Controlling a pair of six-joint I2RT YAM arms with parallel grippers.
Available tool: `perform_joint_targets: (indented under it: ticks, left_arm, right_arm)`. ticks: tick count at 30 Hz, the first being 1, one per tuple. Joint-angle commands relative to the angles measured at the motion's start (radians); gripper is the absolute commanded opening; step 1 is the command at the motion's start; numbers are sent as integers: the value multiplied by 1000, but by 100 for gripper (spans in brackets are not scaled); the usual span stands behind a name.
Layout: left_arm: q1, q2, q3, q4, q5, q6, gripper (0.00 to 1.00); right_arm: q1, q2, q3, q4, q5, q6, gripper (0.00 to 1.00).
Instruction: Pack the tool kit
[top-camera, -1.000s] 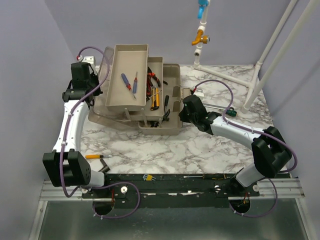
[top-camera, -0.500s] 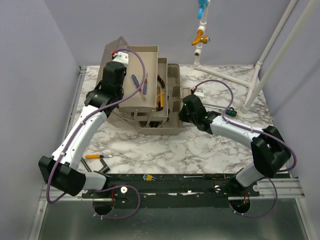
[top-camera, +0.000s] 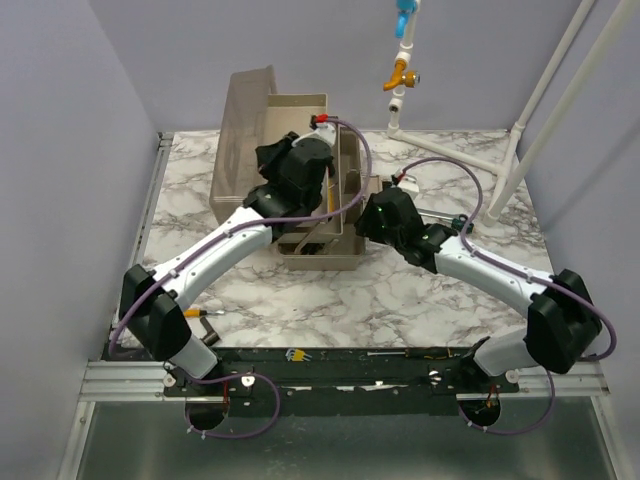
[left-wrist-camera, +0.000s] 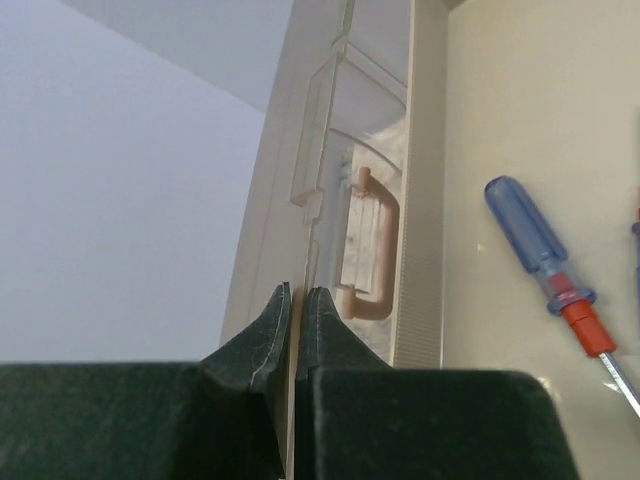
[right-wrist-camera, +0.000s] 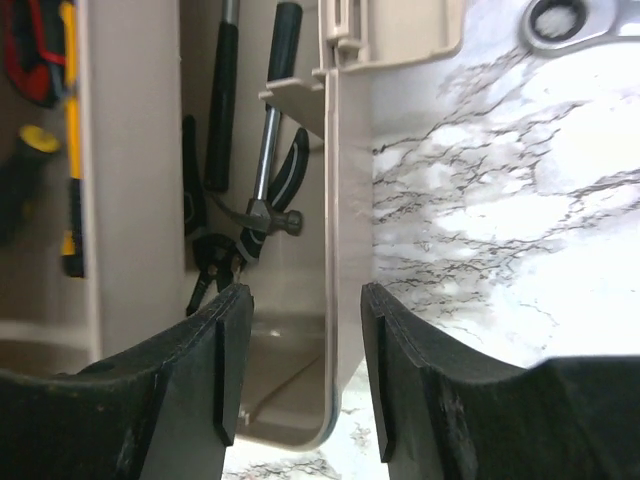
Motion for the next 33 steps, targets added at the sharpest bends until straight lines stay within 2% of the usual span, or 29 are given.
perform_joint_targets:
  ticks: [1, 3, 5, 9, 10, 11, 15, 16, 18, 20, 22, 26, 28, 33]
  left_arm:
    - [-111, 101, -24, 436, -195, 368, 0]
    - [-139, 151, -32, 637, -228, 541, 0]
    - [-165, 218, -41, 905, -251, 773, 0]
    - [-190, 428, 25, 1653, -260, 1397, 0]
    - [-193, 502, 77, 1798, -259, 1563, 0]
    - [-194, 557, 134, 1872, -262, 1655, 0]
    - [-221, 633, 183, 1846, -295, 1601, 0]
    - [-230, 641, 194, 1829, -301, 1577, 0]
    - [-241, 653, 213, 1776, -316, 1512, 0]
    - [-252, 666, 236, 1744, -329, 1477, 3]
    - [-266, 679, 261, 1732, -340, 1455, 16]
    - [-286, 711, 300, 1719, -362, 1418, 49]
    - [-291, 732, 321, 1724, -381, 1402, 60]
    - [-299, 797, 410, 1814, -423, 1465, 66]
  right_arm:
    - [1, -94, 23, -83, 128, 35, 54]
    - [-3, -125, 32, -127, 189, 56, 55]
    - [-6, -160, 35, -165, 254, 78, 55]
    - [-23, -265, 0, -193, 344, 107, 55]
    - [-27, -298, -14, -193, 360, 112, 55]
    - [-31, -330, -23, -193, 370, 112, 55]
    - [-36, -422, -46, -213, 437, 106, 55]
    - [-36, -438, -48, -224, 456, 108, 60]
    - [-38, -475, -55, -237, 490, 98, 61]
    - [-38, -502, -59, -241, 506, 84, 67]
    - [-38, -520, -63, -242, 513, 75, 70]
    - [-38, -533, -64, -242, 507, 68, 70]
    - [-38, -532, -62, -242, 499, 68, 70]
    - [-38, -541, -59, -242, 487, 67, 70]
